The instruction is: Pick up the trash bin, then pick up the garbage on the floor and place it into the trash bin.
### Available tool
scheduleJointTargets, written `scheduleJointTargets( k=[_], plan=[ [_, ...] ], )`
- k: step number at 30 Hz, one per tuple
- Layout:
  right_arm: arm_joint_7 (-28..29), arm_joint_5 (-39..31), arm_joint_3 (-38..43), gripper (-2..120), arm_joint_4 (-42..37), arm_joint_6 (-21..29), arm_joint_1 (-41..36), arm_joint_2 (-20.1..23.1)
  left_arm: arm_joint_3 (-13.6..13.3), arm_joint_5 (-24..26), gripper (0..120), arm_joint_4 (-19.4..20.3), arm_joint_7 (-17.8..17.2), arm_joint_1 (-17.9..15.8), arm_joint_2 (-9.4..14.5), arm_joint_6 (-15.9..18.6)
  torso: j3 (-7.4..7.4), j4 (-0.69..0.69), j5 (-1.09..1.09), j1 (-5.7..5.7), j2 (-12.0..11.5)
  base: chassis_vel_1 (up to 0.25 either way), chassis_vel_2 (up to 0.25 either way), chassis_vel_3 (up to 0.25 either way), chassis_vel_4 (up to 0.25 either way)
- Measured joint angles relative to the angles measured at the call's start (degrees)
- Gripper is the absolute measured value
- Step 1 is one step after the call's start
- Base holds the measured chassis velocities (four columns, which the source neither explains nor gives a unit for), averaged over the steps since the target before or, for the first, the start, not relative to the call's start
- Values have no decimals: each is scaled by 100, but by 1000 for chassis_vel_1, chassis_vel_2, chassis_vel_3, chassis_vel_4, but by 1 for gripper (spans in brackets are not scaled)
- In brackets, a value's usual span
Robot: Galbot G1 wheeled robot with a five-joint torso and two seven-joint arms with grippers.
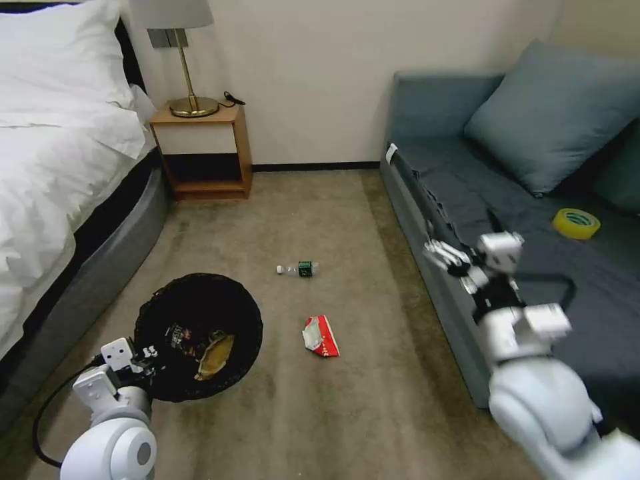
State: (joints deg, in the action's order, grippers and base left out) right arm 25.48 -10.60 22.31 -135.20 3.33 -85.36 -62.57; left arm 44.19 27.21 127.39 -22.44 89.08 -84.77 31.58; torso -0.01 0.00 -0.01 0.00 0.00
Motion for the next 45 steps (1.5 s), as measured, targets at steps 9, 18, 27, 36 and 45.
scheduleJointTargets(
  k=[9, 18, 27, 36, 45],
  plan=[
    [-336, 807, -409, 100, 196, -544, -700, -942, 14, -14, 3, 51, 4, 30, -9, -61, 1, 1, 0, 0, 0, 0, 0, 0, 0],
    [-563, 840, -527, 100, 378, -648, -727, -816, 22, -14, 3, 54, 19, 40, -15, -90, 1, 1, 0, 0, 0, 0, 0, 0, 0],
    [-571, 772, -719, 100, 584, -633, -504, -774, 59, -10, 3, 30, 20, -57, -25, -72, 1, 0, 1, 0, 0, -119, 110, 118, -116],
    [-553, 606, -830, 100, 751, -574, -241, -601, 112, -1, 3, -109, 21, -197, -30, -53, 2, 0, 2, 1, 0, -192, 190, 191, -189],
    [-556, 436, -1055, 100, 952, -483, -30, -397, 139, -12, 3, -161, 15, -282, -69, -19, 1, 0, 1, 0, 0, -47, 47, 60, -46]
  ],
)
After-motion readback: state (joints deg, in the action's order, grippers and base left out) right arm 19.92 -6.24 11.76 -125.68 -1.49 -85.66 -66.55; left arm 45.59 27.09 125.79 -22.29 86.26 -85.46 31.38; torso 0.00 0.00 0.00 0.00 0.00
